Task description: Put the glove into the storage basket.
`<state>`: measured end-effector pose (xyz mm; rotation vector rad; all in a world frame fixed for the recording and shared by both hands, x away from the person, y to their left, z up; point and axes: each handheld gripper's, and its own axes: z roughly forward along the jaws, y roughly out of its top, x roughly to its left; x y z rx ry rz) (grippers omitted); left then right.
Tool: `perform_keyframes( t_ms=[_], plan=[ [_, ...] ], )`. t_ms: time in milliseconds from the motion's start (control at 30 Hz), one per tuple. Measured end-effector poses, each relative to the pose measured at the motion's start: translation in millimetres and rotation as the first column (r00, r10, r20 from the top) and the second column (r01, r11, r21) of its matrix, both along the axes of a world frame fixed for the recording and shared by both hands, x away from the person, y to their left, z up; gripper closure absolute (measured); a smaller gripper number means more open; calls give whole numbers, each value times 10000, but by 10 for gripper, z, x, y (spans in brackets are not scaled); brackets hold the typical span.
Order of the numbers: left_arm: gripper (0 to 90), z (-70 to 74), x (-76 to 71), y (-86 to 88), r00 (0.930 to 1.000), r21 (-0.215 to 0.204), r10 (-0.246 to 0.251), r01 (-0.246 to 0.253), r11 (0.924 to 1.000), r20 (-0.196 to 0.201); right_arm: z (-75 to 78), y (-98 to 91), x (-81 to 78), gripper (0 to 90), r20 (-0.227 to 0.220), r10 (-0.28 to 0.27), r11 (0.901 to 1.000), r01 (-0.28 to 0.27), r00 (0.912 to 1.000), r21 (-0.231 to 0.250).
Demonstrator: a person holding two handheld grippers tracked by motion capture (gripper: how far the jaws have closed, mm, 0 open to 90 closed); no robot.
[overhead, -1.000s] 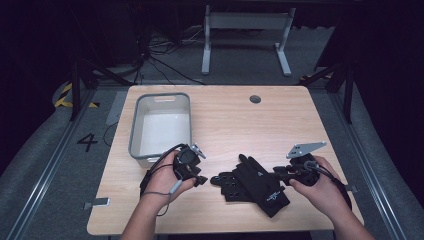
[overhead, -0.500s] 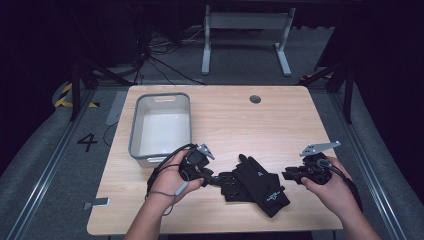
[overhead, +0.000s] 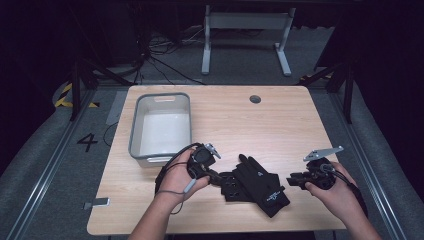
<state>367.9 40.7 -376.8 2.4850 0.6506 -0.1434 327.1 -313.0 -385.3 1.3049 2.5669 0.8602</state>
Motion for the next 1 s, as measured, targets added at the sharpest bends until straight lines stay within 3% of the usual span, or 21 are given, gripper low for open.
perform_keyframes(
  t_ms=[400, 700, 1000],
  plan=[
    [767, -146, 165, -236, 9993, -246, 350, -352, 9991, -103, -143, 9, -105, 719, -445, -80, 9998, 71, 9990, -201],
    [735, -215, 230, -304, 9980, -49, 617, -618, 9981, -121, -293, 82, -160, 668, -1108, 100, 9995, -132, 9938, -287],
    [713, -249, 281, -372, 9985, 77, 513, -512, 9987, -199, -418, 131, -208, 615, -1573, 179, 9990, -240, 9874, -371]
  ],
)
